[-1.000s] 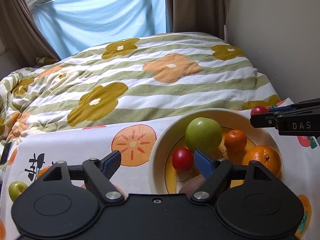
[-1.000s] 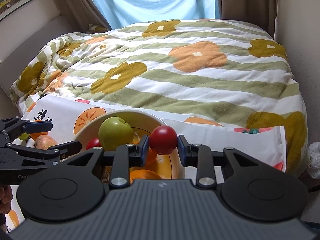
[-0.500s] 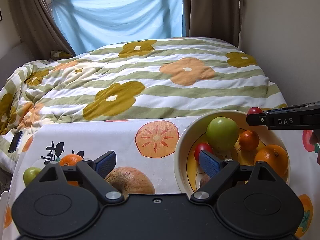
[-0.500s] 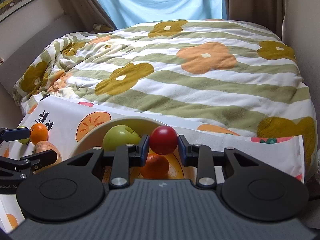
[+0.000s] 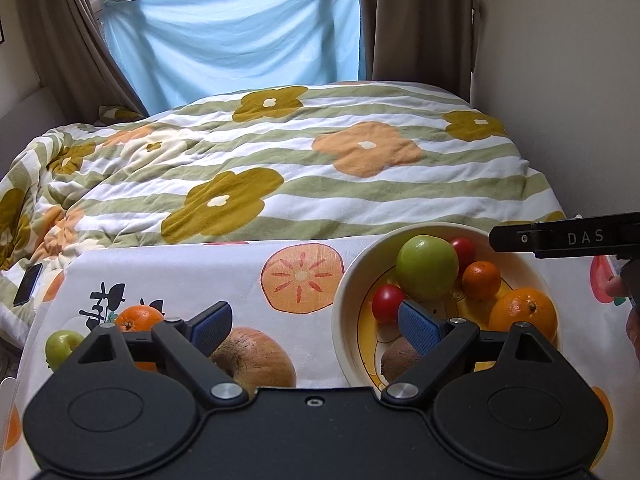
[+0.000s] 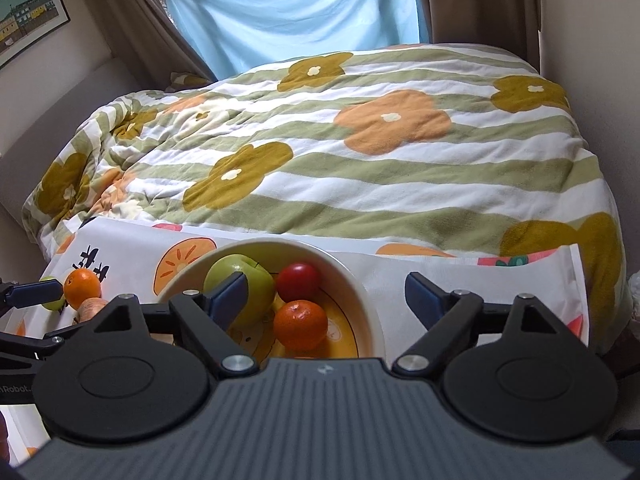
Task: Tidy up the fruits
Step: 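Withdraw both open tools from the bowl toward the remaining fruits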
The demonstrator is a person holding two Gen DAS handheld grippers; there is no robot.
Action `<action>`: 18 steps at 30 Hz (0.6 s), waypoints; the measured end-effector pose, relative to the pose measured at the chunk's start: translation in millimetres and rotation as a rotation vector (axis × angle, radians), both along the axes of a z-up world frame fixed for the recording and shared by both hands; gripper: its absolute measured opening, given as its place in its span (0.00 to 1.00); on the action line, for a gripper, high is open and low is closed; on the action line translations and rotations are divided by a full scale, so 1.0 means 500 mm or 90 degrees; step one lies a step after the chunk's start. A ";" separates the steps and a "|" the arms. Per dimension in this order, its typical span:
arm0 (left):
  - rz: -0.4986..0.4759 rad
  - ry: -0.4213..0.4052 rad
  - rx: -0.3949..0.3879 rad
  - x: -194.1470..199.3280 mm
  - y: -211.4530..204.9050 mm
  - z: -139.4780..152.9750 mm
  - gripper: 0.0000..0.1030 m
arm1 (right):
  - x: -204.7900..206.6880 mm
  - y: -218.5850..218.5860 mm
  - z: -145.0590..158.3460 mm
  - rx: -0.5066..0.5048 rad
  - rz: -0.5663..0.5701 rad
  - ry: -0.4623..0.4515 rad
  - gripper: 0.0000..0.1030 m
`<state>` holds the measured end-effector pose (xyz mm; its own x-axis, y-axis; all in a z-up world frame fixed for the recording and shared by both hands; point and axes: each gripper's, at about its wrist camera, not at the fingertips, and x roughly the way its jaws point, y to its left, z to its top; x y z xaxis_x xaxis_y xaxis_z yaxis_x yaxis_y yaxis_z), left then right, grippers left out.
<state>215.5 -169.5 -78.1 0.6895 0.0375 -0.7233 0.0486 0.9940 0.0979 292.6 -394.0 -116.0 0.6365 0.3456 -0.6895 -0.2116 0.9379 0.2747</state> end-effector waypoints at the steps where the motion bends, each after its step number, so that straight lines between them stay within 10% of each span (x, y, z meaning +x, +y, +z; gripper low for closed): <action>1: 0.002 -0.002 -0.001 -0.005 0.001 0.004 0.90 | -0.005 -0.003 0.004 0.002 -0.006 0.001 0.98; 18: 0.059 -0.070 0.001 -0.191 0.047 0.114 0.97 | -0.172 0.020 0.121 -0.039 -0.015 -0.072 1.00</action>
<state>119.9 -146.0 -20.9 0.7586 0.1059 -0.6429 -0.0549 0.9936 0.0989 206.4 -383.7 -55.7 0.7186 0.2881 -0.6329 -0.2149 0.9576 0.1919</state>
